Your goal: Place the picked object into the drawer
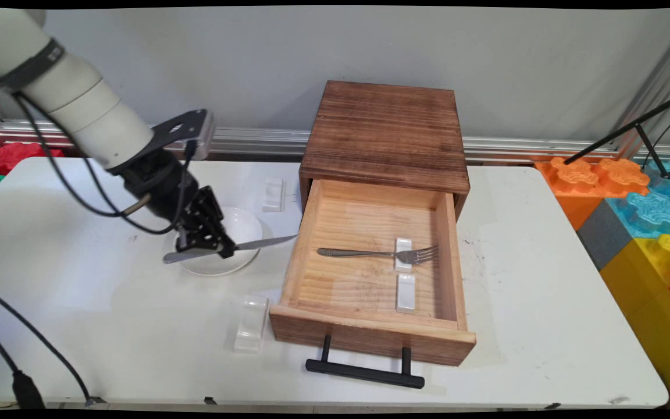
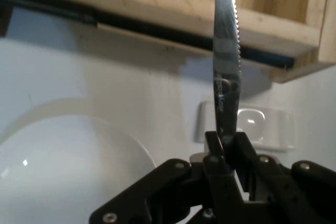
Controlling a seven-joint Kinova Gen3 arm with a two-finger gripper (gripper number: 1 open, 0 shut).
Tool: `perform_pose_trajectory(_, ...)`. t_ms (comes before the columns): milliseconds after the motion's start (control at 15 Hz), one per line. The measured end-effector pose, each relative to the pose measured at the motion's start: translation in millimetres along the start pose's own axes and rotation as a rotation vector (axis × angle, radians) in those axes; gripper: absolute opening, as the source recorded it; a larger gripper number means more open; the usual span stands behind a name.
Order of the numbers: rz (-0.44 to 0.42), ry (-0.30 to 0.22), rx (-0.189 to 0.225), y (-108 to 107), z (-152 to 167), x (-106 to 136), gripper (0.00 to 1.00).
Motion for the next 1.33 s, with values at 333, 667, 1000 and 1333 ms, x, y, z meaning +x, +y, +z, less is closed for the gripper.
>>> perform_pose_trajectory(333, 0.021, 0.033, -0.016, -11, 6, 37, 0.00)
perform_pose_trajectory(667, 0.021, 0.073, -0.046, -16, 21, 71, 0.00)
perform_pose_trajectory(1000, 0.045, 0.131, -0.086, -16, 44, 115, 0.00)
perform_pose_trajectory(1333, 0.097, 0.162, -0.106, -15, 64, 145, 0.00)
